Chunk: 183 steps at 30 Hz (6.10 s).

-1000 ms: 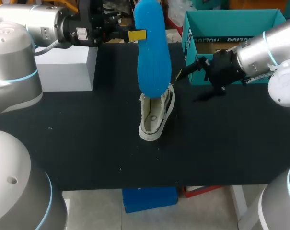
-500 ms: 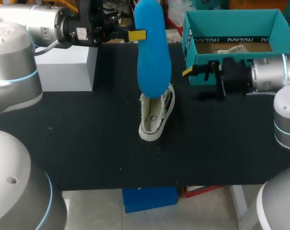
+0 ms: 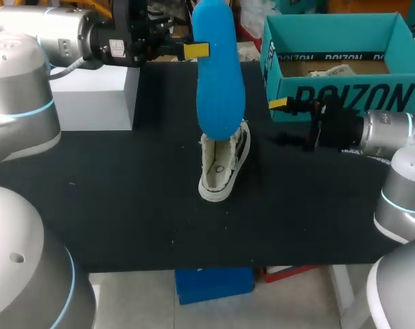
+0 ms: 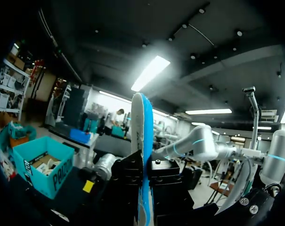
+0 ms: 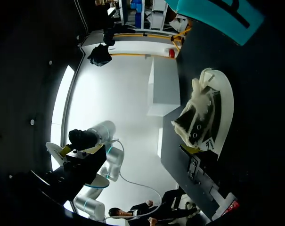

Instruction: Take the shoe out of the shoebox, open the shoe tongue, remove and reinsert the insole, then place the shoe into the shoebox

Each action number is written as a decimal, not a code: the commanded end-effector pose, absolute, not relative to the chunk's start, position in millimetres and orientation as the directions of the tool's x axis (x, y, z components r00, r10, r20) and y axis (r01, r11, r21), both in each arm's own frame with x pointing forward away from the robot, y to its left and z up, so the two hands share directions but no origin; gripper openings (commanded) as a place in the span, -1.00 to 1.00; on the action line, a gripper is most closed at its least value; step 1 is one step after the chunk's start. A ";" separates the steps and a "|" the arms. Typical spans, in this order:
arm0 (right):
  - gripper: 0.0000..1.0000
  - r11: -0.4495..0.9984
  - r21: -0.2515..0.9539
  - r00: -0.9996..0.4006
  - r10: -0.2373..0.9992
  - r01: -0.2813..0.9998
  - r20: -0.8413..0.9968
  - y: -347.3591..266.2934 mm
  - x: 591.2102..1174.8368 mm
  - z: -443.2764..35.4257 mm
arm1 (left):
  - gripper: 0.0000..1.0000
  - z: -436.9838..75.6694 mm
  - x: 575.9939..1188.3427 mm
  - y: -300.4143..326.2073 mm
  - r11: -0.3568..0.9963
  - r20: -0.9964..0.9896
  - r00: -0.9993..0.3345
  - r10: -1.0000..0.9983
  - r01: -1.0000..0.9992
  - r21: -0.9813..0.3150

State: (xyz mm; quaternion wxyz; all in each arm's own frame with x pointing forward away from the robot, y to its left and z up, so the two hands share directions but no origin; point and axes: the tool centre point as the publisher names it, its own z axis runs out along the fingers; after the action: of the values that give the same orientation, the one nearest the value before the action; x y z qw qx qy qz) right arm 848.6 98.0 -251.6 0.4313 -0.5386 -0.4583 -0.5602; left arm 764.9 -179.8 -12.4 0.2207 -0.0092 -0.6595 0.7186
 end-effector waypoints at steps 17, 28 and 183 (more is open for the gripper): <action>1.00 -0.185 0.051 -0.045 0.036 0.981 0.998 100.0 846.2 -246.8 | -1.00 -6.8 759.4 -187.2 0.048 0.052 -0.946 0.319 -0.039 -0.998; 1.00 -0.185 0.051 -0.045 0.036 0.981 0.998 100.0 846.2 -246.8 | -1.00 -26.2 715.4 -210.4 0.080 -0.731 -0.581 0.358 0.799 -0.596; 0.00 -0.082 0.039 -0.031 0.093 0.996 0.995 170.7 846.4 -292.8 | -1.00 -292.4 784.8 -210.0 -0.072 -0.956 0.186 0.229 0.982 0.174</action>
State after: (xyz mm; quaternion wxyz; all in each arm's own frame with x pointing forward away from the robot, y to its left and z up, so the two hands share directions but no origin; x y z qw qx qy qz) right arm 846.0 168.0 -288.8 0.4452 -0.5347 -0.5113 -0.5045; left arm 785.3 -208.6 -291.6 -0.4668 -0.6113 -0.4947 0.4046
